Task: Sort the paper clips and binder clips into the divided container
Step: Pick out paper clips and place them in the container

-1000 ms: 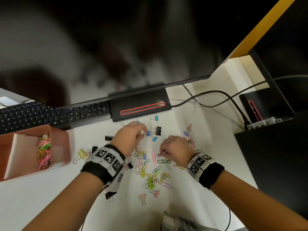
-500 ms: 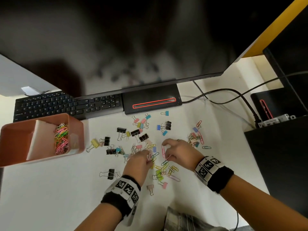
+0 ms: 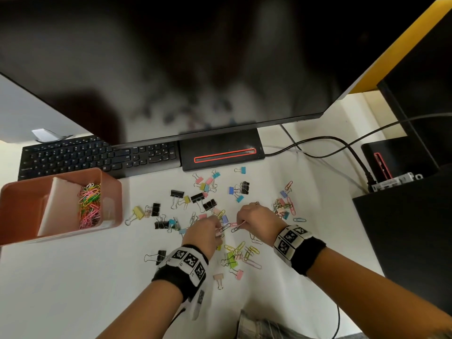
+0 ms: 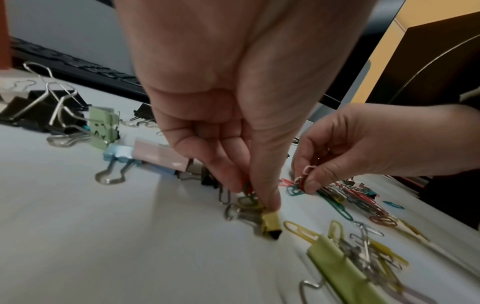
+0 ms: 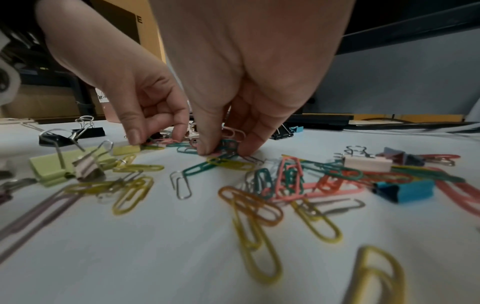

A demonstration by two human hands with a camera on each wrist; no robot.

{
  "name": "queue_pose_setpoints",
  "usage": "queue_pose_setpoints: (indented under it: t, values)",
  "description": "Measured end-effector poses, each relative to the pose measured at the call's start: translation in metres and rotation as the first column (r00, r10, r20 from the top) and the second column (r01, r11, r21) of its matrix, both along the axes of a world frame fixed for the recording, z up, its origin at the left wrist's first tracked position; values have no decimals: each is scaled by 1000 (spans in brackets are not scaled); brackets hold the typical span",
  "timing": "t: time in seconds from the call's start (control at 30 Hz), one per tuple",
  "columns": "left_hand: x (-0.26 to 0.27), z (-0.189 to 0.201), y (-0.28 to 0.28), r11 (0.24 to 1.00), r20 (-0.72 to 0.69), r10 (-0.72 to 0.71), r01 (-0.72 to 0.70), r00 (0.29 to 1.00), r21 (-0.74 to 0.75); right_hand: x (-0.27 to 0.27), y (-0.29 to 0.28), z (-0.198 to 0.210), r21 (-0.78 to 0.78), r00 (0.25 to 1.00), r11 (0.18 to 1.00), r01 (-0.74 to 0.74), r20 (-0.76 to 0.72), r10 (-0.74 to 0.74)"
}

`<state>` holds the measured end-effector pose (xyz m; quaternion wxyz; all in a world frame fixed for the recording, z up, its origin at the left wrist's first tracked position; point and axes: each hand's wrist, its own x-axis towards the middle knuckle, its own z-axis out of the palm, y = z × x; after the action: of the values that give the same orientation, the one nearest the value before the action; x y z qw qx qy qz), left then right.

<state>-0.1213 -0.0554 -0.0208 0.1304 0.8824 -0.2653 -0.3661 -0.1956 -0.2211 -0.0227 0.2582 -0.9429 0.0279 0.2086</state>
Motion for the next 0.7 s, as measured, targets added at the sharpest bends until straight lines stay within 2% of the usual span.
queue_pose_setpoints:
  t: [0.13,0.2,0.4,0.7]
  values:
    - [3,1,2,1000,-48,25,-25,999,-2,0,2,1,10,997,998,59,-50,-58]
    - [4,2,-1,999,-21,50,-50,999,-17,2,4,1,-15,996,998,60,-72,-61]
    - [-5,1,-9,989,145,-148,147,978,18,3,9,-2,-56,992,994,95,-75,-99]
    - [-3,-6,-1,957,257,-286,264,923,118,-7,3,0,16,979,980,197,-63,-196]
